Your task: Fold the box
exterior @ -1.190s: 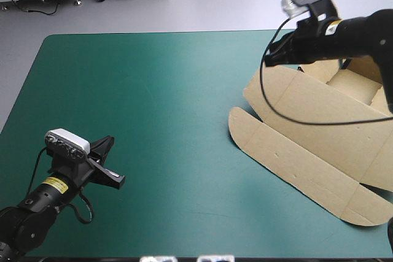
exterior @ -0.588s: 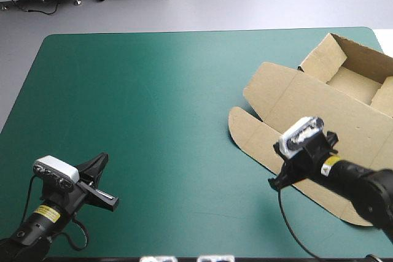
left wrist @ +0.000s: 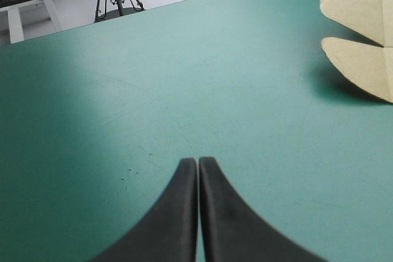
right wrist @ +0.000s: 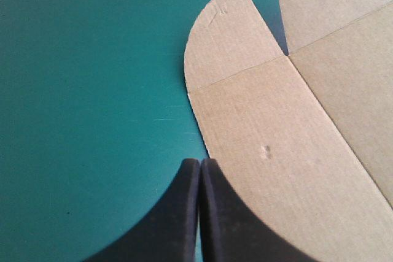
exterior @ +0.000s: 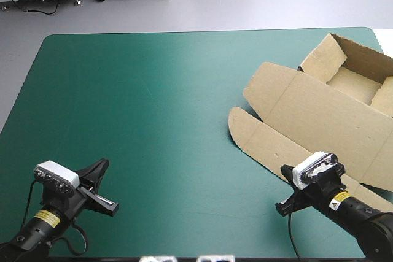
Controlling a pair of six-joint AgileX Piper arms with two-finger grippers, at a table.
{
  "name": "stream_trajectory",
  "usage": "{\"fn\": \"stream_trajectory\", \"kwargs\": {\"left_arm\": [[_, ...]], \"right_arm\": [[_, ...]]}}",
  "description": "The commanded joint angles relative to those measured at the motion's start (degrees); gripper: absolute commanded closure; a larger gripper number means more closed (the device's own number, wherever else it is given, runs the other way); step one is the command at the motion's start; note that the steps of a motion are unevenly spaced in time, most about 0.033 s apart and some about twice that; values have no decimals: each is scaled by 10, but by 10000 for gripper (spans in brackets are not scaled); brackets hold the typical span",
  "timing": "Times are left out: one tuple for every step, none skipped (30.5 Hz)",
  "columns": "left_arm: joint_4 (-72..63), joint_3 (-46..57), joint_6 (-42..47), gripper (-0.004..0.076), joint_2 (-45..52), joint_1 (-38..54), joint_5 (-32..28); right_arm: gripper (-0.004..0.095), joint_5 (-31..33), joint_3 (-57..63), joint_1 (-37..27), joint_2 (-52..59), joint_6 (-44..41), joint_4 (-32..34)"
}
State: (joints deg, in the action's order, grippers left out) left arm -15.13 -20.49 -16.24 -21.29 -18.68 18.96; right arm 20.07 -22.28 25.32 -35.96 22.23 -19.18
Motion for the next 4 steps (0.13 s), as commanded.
{"fn": "stream_trajectory", "kwargs": {"left_arm": [[-11,-16,0,729,-4,-3,-39],[-11,-16,0,729,-4,-3,-39],[-11,-16,0,729,-4,-3,-39],[-11,-16,0,729,-4,-3,-39]], "right_arm": [[918,-38,-14,0,1,2,-6],[918,-38,-14,0,1,2,-6],[918,-38,-14,0,1,2,-6],[918,-38,-14,0,1,2,-6]]}}
